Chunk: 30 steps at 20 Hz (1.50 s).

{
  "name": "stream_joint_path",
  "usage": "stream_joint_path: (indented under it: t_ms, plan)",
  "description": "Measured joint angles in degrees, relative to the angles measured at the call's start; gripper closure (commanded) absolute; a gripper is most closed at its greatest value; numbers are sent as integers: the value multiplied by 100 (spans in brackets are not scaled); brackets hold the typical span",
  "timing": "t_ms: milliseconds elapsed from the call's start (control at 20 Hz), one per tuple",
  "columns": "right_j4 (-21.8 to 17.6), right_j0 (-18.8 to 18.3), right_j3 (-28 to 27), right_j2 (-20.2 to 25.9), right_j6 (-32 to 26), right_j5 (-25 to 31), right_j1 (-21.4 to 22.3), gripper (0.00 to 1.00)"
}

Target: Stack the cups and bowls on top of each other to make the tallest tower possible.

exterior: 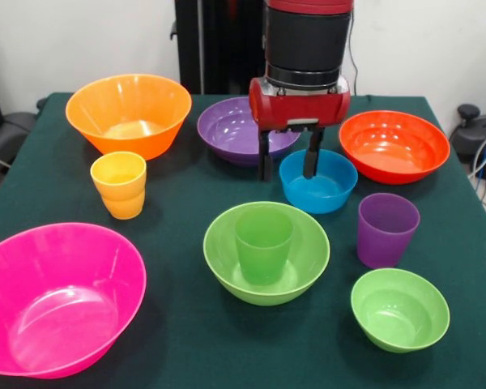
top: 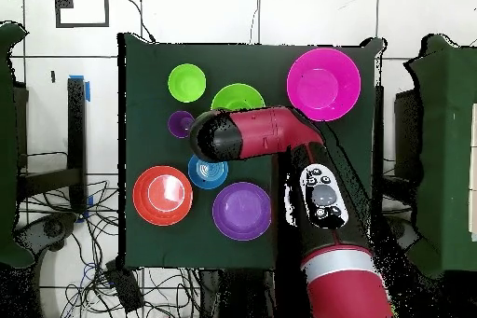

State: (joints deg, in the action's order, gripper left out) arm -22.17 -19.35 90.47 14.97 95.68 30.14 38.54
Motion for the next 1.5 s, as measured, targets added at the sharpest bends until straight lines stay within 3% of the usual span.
stream_joint_path:
  t_ms: [500,850,1150,1500]
  plan:
    - [157,187,286,18,0,-1,17,0]
    - [130,131,979,16,0,-9,306,0]
    - [-247,-180,1585,-69,0,-368,345,0]
    - [-731,-91,1664,-407,0,-1215,-75,0]
